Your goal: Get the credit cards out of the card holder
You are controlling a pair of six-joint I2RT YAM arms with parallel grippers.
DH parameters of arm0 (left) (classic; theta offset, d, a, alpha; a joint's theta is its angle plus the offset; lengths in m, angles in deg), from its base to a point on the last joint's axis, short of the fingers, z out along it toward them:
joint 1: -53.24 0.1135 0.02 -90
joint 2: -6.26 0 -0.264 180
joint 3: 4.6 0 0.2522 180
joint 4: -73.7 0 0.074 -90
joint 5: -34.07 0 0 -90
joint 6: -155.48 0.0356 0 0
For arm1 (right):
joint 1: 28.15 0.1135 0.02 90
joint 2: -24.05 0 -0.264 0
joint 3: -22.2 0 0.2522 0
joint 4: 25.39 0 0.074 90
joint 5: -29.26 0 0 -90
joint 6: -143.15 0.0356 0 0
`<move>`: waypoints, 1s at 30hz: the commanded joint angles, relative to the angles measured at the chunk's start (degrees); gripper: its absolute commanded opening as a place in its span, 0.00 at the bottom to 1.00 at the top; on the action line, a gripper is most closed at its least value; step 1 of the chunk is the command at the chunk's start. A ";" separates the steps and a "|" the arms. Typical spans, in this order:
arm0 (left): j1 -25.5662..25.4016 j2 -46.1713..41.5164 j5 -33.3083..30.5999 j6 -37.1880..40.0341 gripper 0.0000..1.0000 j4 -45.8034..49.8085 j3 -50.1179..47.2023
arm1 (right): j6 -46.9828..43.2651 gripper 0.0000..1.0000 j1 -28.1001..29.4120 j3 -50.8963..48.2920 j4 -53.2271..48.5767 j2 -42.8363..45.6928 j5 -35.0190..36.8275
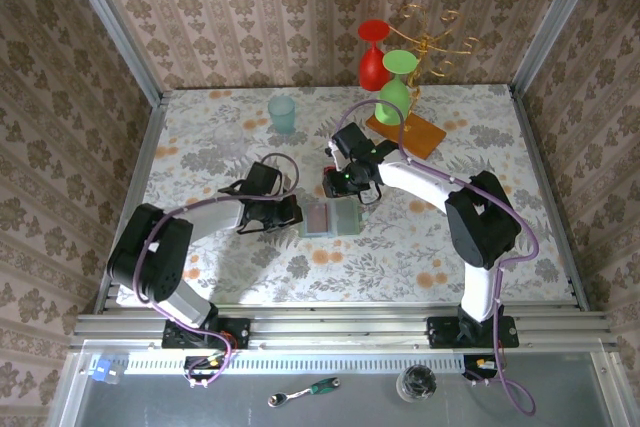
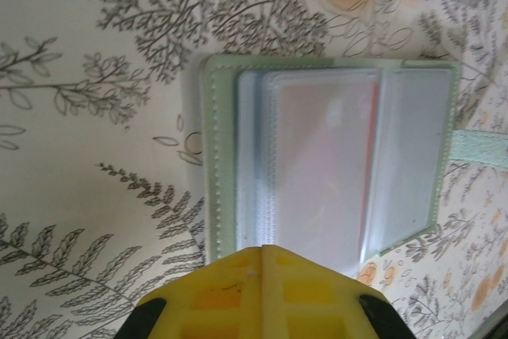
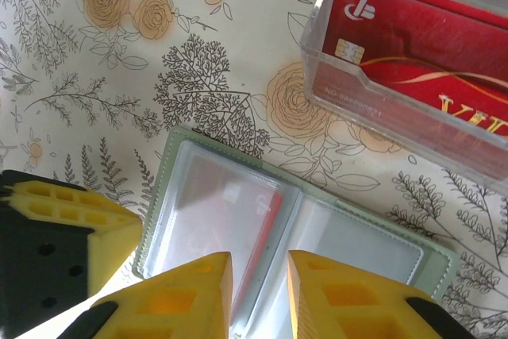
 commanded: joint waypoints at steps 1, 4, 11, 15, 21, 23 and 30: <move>-0.19 1.58 -0.56 0.45 0.03 -0.36 -0.73 | 3.34 0.27 0.04 -0.05 -0.67 0.38 -1.66; -0.28 2.17 -1.34 1.09 0.03 0.47 -0.47 | 3.75 0.28 0.06 -0.28 -0.67 0.00 -2.09; -0.28 3.80 -1.28 1.26 0.03 0.17 -0.42 | 5.44 0.31 0.36 -1.34 0.09 -0.83 -4.62; -0.24 4.38 -1.59 1.41 0.03 0.47 -0.13 | 7.51 0.34 0.42 -2.54 1.89 -1.11 -7.13; -0.10 4.44 -2.32 1.99 0.02 1.54 0.37 | 13.77 0.38 0.65 -5.78 7.39 -1.50 -11.91; 0.05 4.51 -2.28 2.15 0.02 1.57 0.42 | 16.42 0.38 0.72 -7.01 10.12 -1.64 -13.86; 0.34 4.51 -1.79 2.39 0.02 1.53 0.64 | 21.55 0.39 1.20 -8.44 14.92 -3.40 -17.21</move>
